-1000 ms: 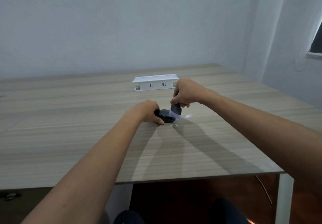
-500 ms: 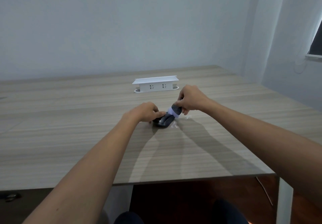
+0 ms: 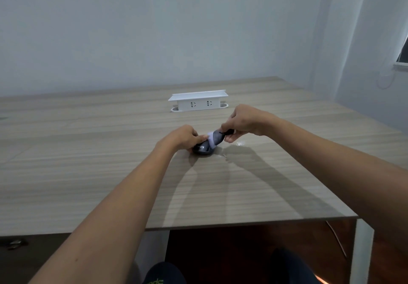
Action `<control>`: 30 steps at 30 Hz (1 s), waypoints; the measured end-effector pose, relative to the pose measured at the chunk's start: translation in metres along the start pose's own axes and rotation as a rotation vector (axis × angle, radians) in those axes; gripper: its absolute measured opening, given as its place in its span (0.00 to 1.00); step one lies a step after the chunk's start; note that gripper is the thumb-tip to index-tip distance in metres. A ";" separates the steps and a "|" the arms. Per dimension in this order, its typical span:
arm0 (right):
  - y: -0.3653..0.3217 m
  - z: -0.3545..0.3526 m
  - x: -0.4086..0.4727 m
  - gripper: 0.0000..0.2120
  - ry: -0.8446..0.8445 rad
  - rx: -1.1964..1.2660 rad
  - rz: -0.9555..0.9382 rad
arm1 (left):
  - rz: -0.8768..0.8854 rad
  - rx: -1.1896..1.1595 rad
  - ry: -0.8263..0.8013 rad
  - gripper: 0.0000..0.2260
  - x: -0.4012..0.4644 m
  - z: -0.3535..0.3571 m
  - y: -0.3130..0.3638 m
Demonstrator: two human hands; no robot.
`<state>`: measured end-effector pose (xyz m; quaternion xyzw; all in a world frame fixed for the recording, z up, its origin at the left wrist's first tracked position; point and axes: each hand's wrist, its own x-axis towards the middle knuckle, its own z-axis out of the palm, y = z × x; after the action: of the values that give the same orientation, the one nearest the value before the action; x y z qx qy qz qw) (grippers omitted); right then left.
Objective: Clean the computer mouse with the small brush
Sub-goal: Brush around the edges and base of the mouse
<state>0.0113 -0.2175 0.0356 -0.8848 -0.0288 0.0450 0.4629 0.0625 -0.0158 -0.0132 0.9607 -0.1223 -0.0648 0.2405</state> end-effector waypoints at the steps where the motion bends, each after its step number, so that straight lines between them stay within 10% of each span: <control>1: 0.002 0.000 0.001 0.06 0.024 -0.001 0.005 | -0.001 0.002 0.005 0.27 0.000 0.000 0.000; 30: 0.006 0.014 0.001 0.05 0.103 0.029 0.102 | -0.020 -0.003 0.052 0.27 0.006 0.004 -0.003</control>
<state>0.0112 -0.2092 0.0228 -0.8794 0.0409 0.0234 0.4738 0.0680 -0.0161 -0.0185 0.9629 -0.1065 -0.0424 0.2442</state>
